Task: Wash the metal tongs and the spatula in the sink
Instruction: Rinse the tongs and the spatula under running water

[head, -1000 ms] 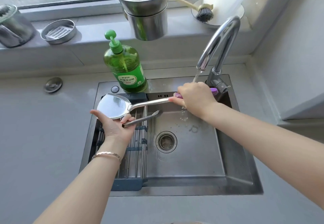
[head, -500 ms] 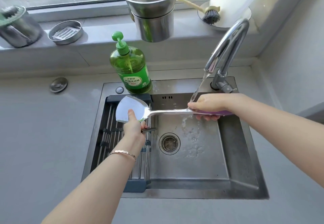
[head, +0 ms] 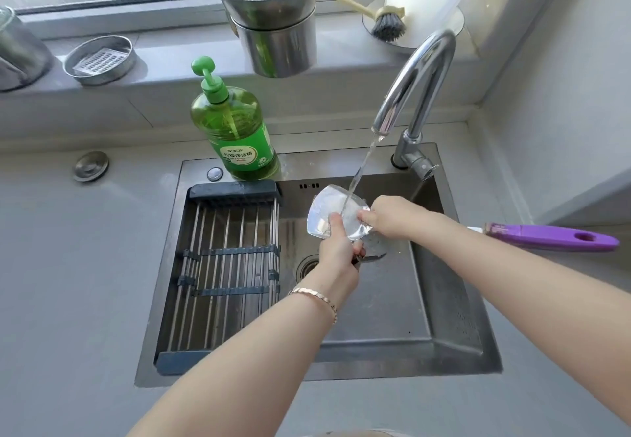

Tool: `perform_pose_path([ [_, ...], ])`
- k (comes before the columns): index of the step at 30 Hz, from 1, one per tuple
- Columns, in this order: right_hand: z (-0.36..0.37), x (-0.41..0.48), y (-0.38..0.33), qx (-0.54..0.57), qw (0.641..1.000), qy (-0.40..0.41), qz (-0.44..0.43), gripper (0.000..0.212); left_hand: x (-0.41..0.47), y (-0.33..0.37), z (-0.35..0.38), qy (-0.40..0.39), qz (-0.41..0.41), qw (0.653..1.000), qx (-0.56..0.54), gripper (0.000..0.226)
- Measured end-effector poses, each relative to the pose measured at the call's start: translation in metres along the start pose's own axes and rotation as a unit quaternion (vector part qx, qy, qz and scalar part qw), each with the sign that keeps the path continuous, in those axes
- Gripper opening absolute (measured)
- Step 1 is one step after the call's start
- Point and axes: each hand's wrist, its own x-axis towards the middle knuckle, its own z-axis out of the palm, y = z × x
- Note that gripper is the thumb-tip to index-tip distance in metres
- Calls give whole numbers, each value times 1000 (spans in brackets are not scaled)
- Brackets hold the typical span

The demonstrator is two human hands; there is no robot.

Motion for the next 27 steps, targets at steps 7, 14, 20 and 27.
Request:
perform_pose_path([
  [7, -2, -8, 12, 67, 997, -33, 13, 51, 4, 15, -27, -61, 3, 990, 130, 11],
  [14, 24, -26, -6, -172, 971, 166, -2, 31, 2, 29, -25, -2, 17, 995, 101, 55],
  [20, 43, -25, -20, -50, 958, 123, -255, 50, 1, 24, -25, 4, 49, 992, 113, 58],
  [27, 36, -28, -10, -121, 959, 108, -232, 124, 7, 33, -34, 32, 60, 986, 153, 53],
])
